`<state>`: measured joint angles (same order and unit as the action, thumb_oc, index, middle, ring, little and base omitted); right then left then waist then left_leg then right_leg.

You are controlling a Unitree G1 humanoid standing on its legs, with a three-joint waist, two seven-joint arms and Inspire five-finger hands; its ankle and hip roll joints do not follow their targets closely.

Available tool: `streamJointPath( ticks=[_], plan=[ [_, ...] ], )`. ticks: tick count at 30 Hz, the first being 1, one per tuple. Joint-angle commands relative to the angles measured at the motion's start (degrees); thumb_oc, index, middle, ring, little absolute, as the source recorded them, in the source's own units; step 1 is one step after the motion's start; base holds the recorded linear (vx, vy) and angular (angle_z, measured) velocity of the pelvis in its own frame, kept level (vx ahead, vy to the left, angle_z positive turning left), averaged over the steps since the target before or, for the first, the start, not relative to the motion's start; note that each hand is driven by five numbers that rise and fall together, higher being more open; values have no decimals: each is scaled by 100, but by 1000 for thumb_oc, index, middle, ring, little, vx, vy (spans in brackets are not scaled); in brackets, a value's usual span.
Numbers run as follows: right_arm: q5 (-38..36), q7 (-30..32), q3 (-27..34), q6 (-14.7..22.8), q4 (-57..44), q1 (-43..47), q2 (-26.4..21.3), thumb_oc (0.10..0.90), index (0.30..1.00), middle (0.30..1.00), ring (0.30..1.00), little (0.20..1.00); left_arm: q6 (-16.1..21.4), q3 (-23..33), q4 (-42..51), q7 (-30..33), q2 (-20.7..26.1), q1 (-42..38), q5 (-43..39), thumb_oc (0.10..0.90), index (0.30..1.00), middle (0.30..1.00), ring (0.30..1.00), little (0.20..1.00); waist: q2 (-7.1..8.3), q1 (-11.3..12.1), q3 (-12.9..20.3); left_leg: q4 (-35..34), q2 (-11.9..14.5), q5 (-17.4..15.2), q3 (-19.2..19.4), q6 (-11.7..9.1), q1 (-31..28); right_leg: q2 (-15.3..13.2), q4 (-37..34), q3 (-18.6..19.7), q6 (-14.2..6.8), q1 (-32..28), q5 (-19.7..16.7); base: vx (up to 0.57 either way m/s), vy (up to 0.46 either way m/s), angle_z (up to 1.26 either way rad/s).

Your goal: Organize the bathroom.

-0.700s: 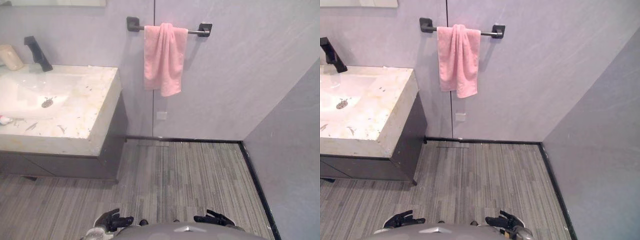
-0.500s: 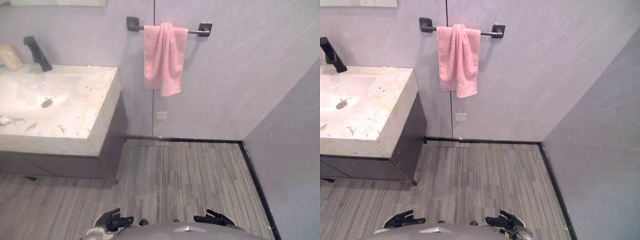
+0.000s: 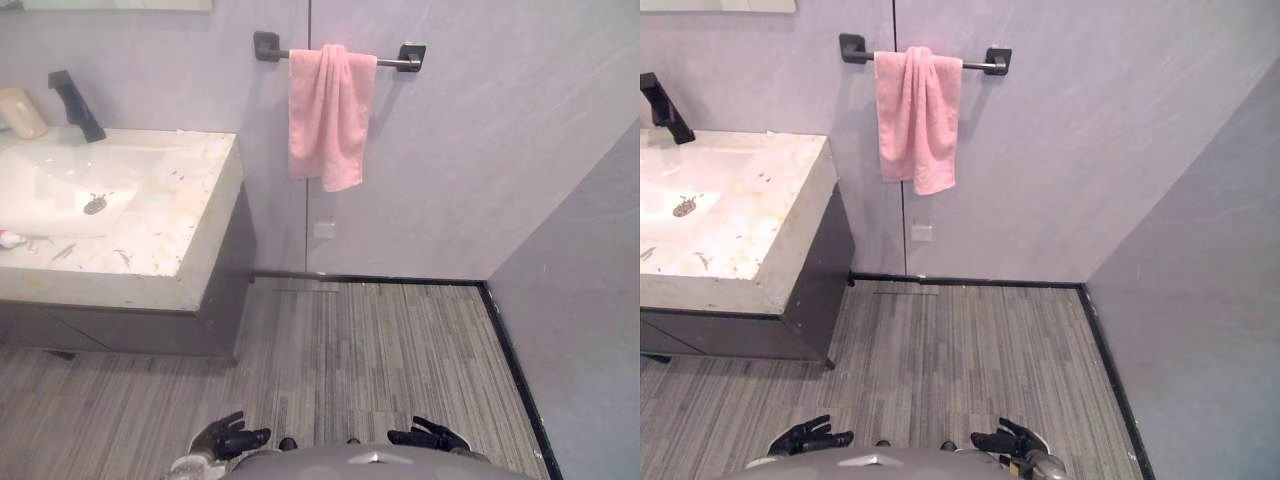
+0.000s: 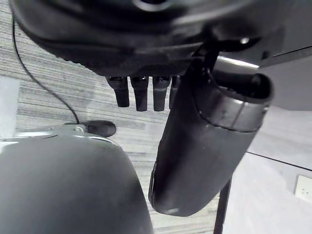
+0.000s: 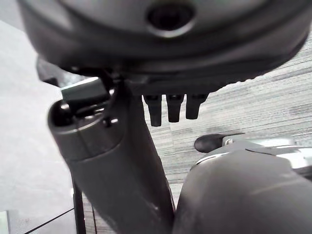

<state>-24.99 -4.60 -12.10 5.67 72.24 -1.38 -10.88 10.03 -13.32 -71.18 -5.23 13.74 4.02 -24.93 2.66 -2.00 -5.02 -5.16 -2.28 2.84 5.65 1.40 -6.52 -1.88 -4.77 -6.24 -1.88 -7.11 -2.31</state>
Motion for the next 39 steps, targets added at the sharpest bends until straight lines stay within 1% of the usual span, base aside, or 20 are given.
streamJointPath(
  ticks=[1, 4, 8, 11, 12, 15, 17, 18, 20, 23, 26, 28, 30, 31, 34, 35, 36, 37, 38, 39],
  plan=[
    [25, -137, -165, 565, -129, 417, -239, 800, 900, 900, 900, 900, 502, -24, 121, 100, -141, -460, -174, 800, 900, 900, 900, 900, -290, -19, -163, 48, 36, -615, 57, 44, -148, 118, 520, -278, -261, 145, 580, 58, -81, 2],
    [-46, -105, -201, 835, -324, 441, -272, 800, 900, 900, 900, 900, 569, 32, 354, 214, -73, -506, -251, 800, 900, 900, 900, 900, -304, -31, -173, 84, 55, -627, 74, 36, -169, 138, 542, -271, -236, 124, 609, 48, -72, 6],
    [-140, -9, -266, 1037, -885, 474, -403, 800, 900, 900, 900, 900, 458, 112, 916, 487, 76, -628, -316, 800, 900, 900, 900, 900, -318, -81, -221, 262, 100, -685, 162, 24, -161, 161, 577, -245, -187, 117, 637, 39, -86, 6],
    [-18, 264, -348, 1161, -1822, 545, -607, 800, 900, 900, 900, 900, 356, 232, 1607, 858, 242, -810, -362, 800, 900, 900, 900, 900, -274, -137, -326, 1067, 175, -849, 318, -26, 160, 144, 718, -155, -60, 176, 687, -11, -115, 1],
    [-48, 473, -380, 1151, -2537, 568, -759, 800, 900, 900, 900, 900, 288, 289, 2061, 997, 375, -944, -371, 800, 900, 900, 900, 900, -144, -138, -476, 2273, 235, -928, 407, -66, 705, 65, 825, -90, 78, 202, 691, -58, -164, 1],
    [-12, 629, -382, 1364, -3391, 571, -999, 800, 900, 900, 900, 900, 324, 363, 2904, 1182, 637, -1059, -283, 800, 900, 900, 900, 900, -68, -98, -714, 4089, 332, -488, 241, -172, 1740, 79, 1016, -19, 289, 245, 695, -34, -174, 6],
    [71, 656, -386, 1528, -3627, 580, -1077, 800, 900, 900, 900, 900, 375, 398, 3289, 1248, 737, -1046, -281, 800, 900, 900, 900, 900, -87, -57, -786, 4398, 285, -441, 147, -135, 2004, 101, 1069, 48, 314, 213, 723, 72, -93, 1],
    [195, 721, -384, 1607, -3837, 594, -1125, 800, 900, 900, 900, 900, 375, 409, 3630, 1292, 844, -1030, -218, 800, 900, 900, 900, 900, -121, -22, -822, 4182, 280, -357, 195, -121, 2085, 152, 1084, 106, 298, 153, 759, 194, -33, -18],
    [247, 854, -421, 1636, -4212, 613, -1165, 800, 900, 900, 900, 900, 427, 452, 4147, 1382, 919, -997, -180, 800, 900, 900, 900, 900, -228, 43, -882, 3207, 254, -50, 257, -194, 1998, 305, 1094, 218, 266, 22, 852, 315, 8, -15],
    [370, 806, -404, 1724, -4568, 494, -1192, 800, 900, 900, 900, 900, 506, 429, 4665, 1460, 943, -856, -253, 800, 900, 900, 900, 900, -523, 113, -892, 1187, 416, 620, 370, -423, 2012, 656, 1069, 419, 256, -274, 1055, 428, 66, -1],
    [412, 630, -364, 1858, -4747, 290, -1239, 800, 900, 900, 900, 900, 545, 408, 5076, 1480, 947, -608, -195, 800, 900, 900, 900, 900, -587, 241, -903, 105, 519, 986, 314, -595, 2163, 732, 1037, 575, 242, -694, 1265, 483, 20, 5],
    [422, 569, -341, 1930, -4818, 216, -1251, 800, 900, 900, 900, 900, 547, 426, 5266, 1438, 952, -469, -104, 800, 900, 900, 900, 900, -605, 269, -893, 27, 584, 1109, 347, -673, 2289, 765, 1073, 555, 260, -838, 1411, 476, -25, -32],
    [422, 513, -322, 1857, -4999, 171, -1277, 800, 900, 900, 900, 900, 451, 472, 5616, 1408, 992, -282, -76, 800, 900, 900, 900, 900, -668, 295, -862, 126, 657, 1220, 575, -704, 2241, 797, 1226, 508, 283, -920, 1603, 658, -16, -51],
    [504, 499, -365, 1841, -5050, 212, -1261, 800, 900, 900, 900, 900, 438, 590, 5840, 1347, 1049, -164, 21, 800, 900, 900, 900, 900, -657, 369, -769, 119, 565, 938, 565, -574, 2088, 734, 1379, 502, 217, -948, 1699, 654, 5, -36],
    [636, 642, -467, 1850, -5143, 193, -1199, 800, 900, 900, 900, 900, 372, 717, 6141, 1282, 1082, 21, 87, 800, 900, 900, 900, 900, -591, 531, -612, 132, 405, 617, 460, -425, 1946, 581, 1525, 527, 92, -1159, 1834, 616, 19, -58],
    [660, 793, -464, 1839, -5200, 179, -1140, 800, 900, 900, 900, 900, 326, 793, 6306, 1112, 1141, 114, 213, 800, 900, 900, 900, 900, -417, 654, -448, 171, 156, 515, 366, -213, 1743, 289, 1801, 401, -274, -1297, 1358, 504, -3, -50],
    [681, 840, -475, 1820, -5253, 180, -1117, 800, 900, 900, 900, 900, 302, 795, 6359, 1103, 1155, 129, 201, 800, 900, 900, 900, 900, -382, 661, -430, 163, 119, 499, 385, -161, 1668, 175, 1969, 312, -419, -1217, 1111, 397, -14, -50],
    [691, 908, -485, 1819, -5312, 184, -1096, 800, 900, 900, 900, 900, 280, 797, 6412, 1051, 1163, 140, 174, 800, 900, 900, 900, 900, -382, 680, -399, 151, 125, 491, 401, -110, 1597, 95, 2125, 237, -539, -1113, 866, 215, 35, -26],
    [724, 998, -464, 1825, -5399, 175, -1032, 800, 900, 900, 900, 900, 247, 768, 6501, 946, 1205, 128, 136, 800, 900, 900, 900, 900, -402, 672, -375, 120, 97, 430, 379, 7, 1462, -76, 2737, 183, -693, -879, 476, 309, 77, -23],
    [824, 1119, -443, 1843, -5477, 168, -995, 800, 900, 900, 900, 900, 257, 702, 6537, 780, 1236, 106, 66, 800, 900, 900, 900, 900, -453, 633, -368, 112, 75, 376, 307, 87, 1337, -161, 3359, 205, -738, -542, 245, 367, 114, -15]
  ],
)
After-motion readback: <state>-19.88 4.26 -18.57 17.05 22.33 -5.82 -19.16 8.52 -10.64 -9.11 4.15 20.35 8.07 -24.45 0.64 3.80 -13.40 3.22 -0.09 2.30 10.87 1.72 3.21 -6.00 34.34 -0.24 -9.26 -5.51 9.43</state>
